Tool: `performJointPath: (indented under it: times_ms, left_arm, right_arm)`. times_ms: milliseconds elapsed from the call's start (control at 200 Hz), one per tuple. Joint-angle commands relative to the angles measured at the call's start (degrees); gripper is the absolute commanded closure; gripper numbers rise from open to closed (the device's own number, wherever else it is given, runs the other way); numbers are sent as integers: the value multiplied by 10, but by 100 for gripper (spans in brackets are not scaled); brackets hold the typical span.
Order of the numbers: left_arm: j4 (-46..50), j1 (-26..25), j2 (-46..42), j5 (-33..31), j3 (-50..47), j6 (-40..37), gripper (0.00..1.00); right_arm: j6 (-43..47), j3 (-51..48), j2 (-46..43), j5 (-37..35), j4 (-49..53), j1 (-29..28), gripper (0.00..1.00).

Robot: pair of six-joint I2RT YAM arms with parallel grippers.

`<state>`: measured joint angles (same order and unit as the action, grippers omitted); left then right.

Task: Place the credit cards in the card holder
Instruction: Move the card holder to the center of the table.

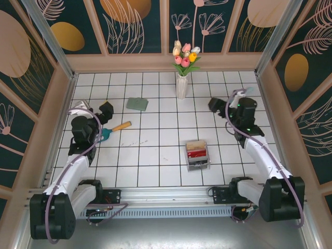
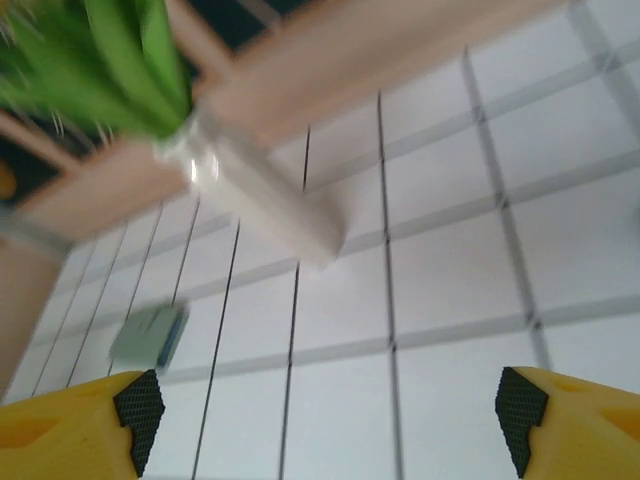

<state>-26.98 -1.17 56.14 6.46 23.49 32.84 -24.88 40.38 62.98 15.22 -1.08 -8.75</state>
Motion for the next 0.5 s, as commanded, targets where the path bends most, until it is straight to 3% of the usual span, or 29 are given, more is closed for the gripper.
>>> performJointPath:
  times_ms: [0,145,310,495]
  left_arm:
    - [55,2,38,171,16,67,1]
    - [91,-16,96,246,53,61,1]
    - [137,-53,130,211,99,19,1]
    - [207,-75,235,121,217,-8,1]
  right_arm:
    - [-68,43,5,-68,186,-85,9]
    - [-120,15,-36,-64,212,-205,14]
    - [-189,6,-92,-148,274,-354,14]
    - [-184,-3,-73,-90,215,-427,13]
